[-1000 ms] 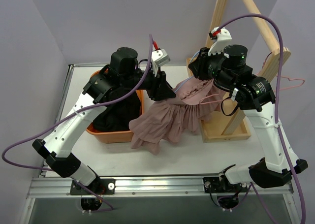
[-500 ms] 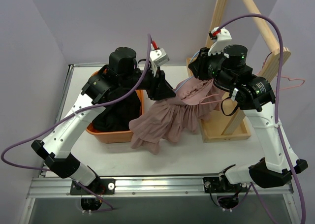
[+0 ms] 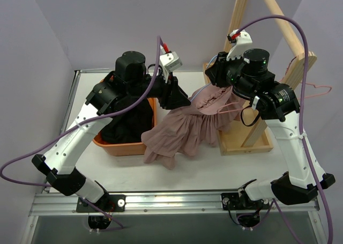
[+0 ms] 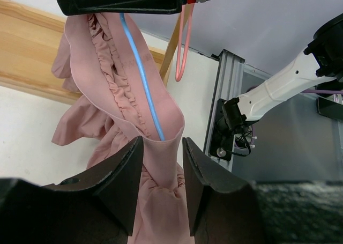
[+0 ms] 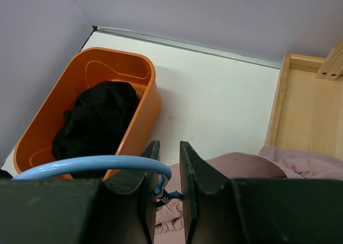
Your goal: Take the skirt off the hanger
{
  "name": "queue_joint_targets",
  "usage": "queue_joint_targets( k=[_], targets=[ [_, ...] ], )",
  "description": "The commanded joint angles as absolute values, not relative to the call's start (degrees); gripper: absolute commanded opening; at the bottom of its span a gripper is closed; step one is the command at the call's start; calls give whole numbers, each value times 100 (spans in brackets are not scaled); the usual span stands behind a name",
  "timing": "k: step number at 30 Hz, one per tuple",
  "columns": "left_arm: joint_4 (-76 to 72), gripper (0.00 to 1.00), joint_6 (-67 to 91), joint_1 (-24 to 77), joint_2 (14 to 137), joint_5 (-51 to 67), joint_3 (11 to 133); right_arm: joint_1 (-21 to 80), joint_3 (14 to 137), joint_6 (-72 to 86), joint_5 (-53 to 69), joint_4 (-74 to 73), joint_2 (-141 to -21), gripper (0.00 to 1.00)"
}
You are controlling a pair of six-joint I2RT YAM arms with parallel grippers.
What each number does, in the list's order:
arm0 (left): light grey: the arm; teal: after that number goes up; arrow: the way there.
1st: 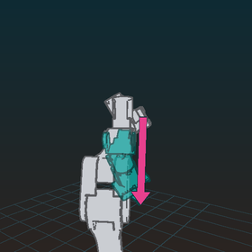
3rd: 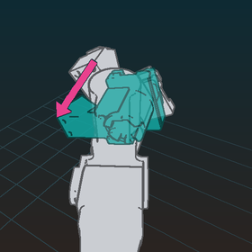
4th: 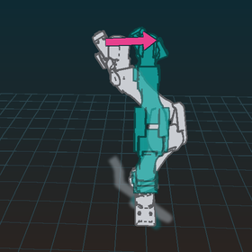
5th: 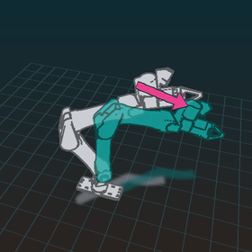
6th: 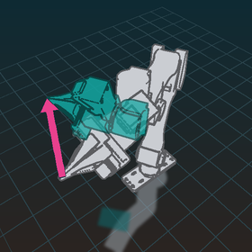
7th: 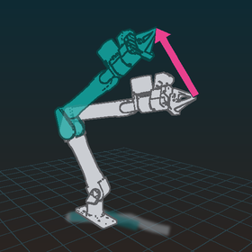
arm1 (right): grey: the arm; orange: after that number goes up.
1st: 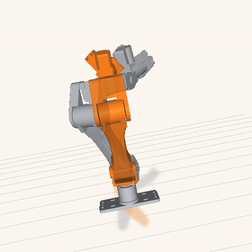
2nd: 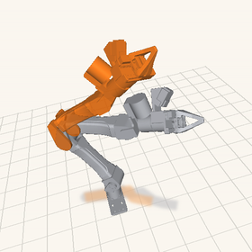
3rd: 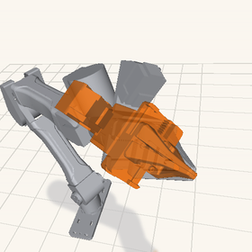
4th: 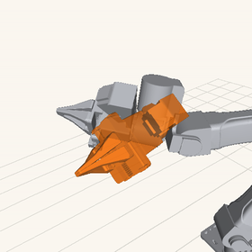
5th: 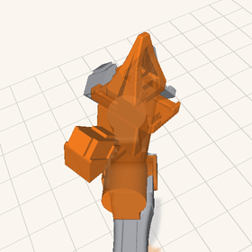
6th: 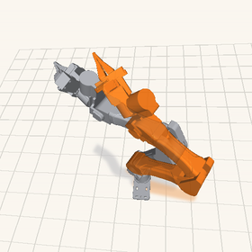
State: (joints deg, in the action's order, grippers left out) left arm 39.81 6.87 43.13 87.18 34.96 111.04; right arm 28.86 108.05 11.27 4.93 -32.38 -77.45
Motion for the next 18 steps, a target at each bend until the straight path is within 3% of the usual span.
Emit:
queue_joint_targets(
  k=[1, 18],
  targets=[
    [3779, 44, 729, 4315, 8640, 3621, 11110, 2883, 10916, 1107, 466, -2883, -7523, 0],
    [3964, 38, 677, 4315, 8763, 3516, 11241, 2883, 10916, 1134, 510, -2839, -7523, 0]
  ],
)
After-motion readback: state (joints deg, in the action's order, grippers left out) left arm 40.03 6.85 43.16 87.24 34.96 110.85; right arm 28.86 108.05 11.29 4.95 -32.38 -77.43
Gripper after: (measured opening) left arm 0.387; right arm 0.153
